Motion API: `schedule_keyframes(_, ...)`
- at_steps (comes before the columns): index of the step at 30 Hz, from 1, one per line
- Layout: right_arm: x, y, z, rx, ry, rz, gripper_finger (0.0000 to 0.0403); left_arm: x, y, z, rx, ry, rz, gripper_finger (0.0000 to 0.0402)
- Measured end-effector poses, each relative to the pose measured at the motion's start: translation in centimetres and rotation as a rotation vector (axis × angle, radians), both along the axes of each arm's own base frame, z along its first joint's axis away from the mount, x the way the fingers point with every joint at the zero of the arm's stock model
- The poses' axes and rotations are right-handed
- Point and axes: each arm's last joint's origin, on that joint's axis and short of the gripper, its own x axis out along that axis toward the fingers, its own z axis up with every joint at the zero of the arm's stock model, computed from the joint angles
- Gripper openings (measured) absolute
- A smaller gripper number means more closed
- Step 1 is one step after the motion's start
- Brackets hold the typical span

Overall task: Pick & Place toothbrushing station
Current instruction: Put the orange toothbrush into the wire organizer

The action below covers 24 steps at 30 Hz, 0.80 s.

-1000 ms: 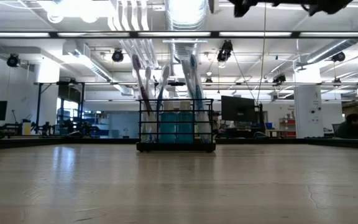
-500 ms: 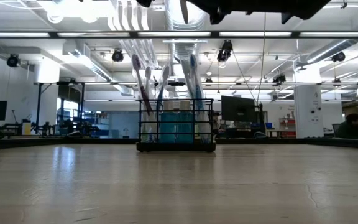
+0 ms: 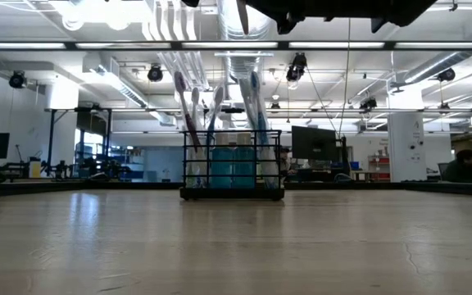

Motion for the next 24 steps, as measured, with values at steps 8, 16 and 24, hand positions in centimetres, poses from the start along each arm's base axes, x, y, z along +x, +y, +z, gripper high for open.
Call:
schedule_keyframes(8,0.0,0.0,-0.1,-0.031,0.013,-0.004,0.0020,0.0,-0.1,-0.2,0.050,0.014,-0.031,0.0032)
schedule_keyframes(16,-0.2,0.0,-0.1,-0.045,0.025,-0.005,0.0068,-0.6,-0.1,-0.2,0.105,0.055,-0.028,0.0022)
schedule_keyframes(24,-2.0,0.0,1.5,-0.016,0.034,0.001,0.0106,-4.5,0.1,1.5,0.086,0.050,-0.015,0.0022)
